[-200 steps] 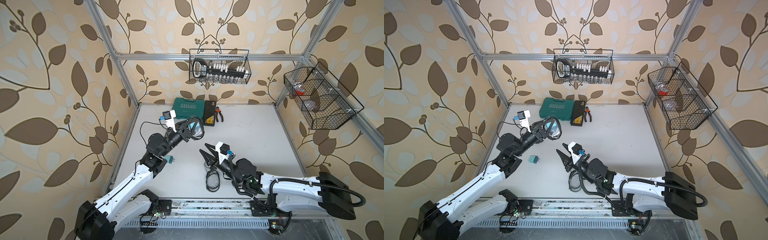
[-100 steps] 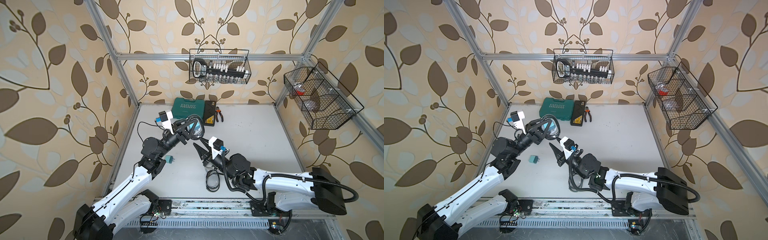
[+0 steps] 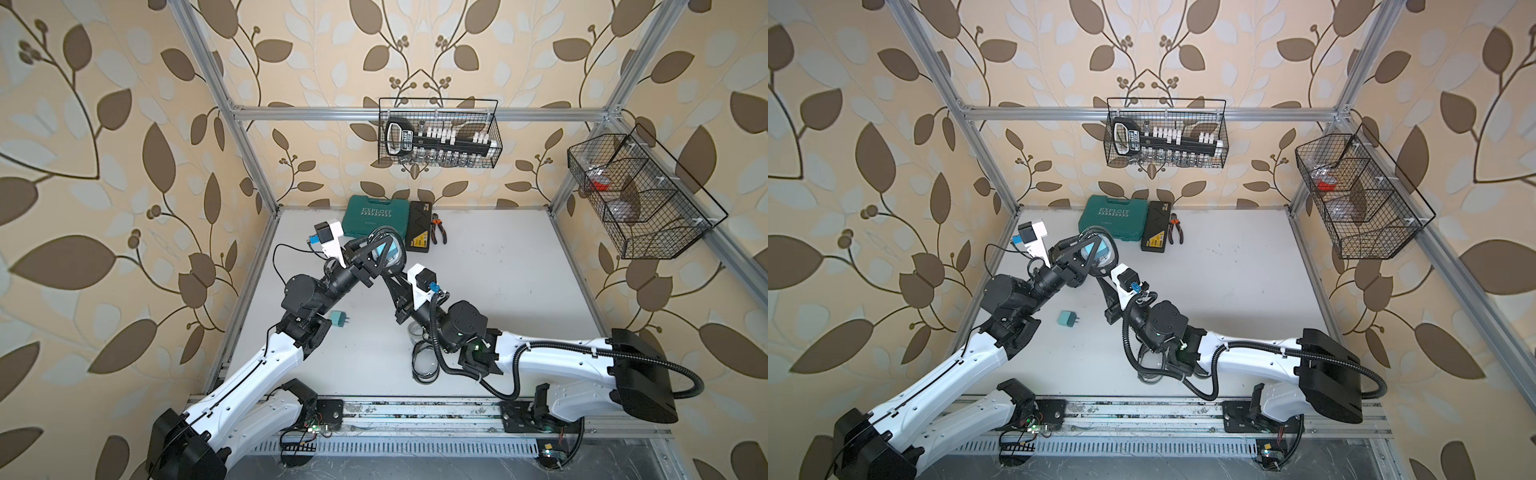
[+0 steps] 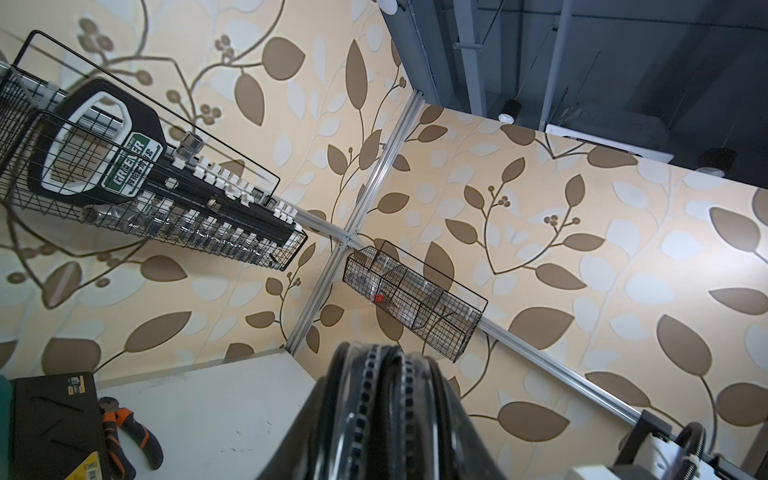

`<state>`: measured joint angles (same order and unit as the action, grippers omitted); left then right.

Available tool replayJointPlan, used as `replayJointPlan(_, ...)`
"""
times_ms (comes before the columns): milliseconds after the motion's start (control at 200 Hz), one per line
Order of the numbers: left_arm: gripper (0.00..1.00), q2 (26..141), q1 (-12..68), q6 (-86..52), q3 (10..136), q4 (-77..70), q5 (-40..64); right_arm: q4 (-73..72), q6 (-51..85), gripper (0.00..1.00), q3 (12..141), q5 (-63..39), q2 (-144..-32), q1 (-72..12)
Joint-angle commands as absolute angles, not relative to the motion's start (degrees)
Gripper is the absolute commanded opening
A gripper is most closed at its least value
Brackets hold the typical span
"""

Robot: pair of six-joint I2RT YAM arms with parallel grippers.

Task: Pack away charging kits
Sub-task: Zip the zipper on the storage bag.

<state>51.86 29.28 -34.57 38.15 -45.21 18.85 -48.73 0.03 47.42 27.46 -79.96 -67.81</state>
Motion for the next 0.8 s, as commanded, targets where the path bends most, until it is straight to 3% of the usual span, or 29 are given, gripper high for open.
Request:
replayJointPlan(0, 0.00, 50.5, 29.9, -33.7, 39.4, -46.7, 18.0, -48.0, 1.3, 0.19, 49.8, 28.1, -80.6, -68.1)
replayJointPlan(475, 0.00, 51.1, 30.1, -35.0, 39.3, -46.3, 15.4, -45.7, 3.7, 0.15, 52.3, 26.8, -82.1, -68.0)
replayJointPlan(670, 0.00, 50.8, 30.1, -35.0, 38.9, -46.0, 13.9, -45.3, 4.7, 0.00, 52.4, 27.6, -82.1, -67.9)
replayJointPlan(795, 0.00, 50.2, 30.1, -35.1, 38.2, -45.5, 12.1, -45.2, 6.2, 0.00, 51.1, 27.8, -80.7, -66.9)
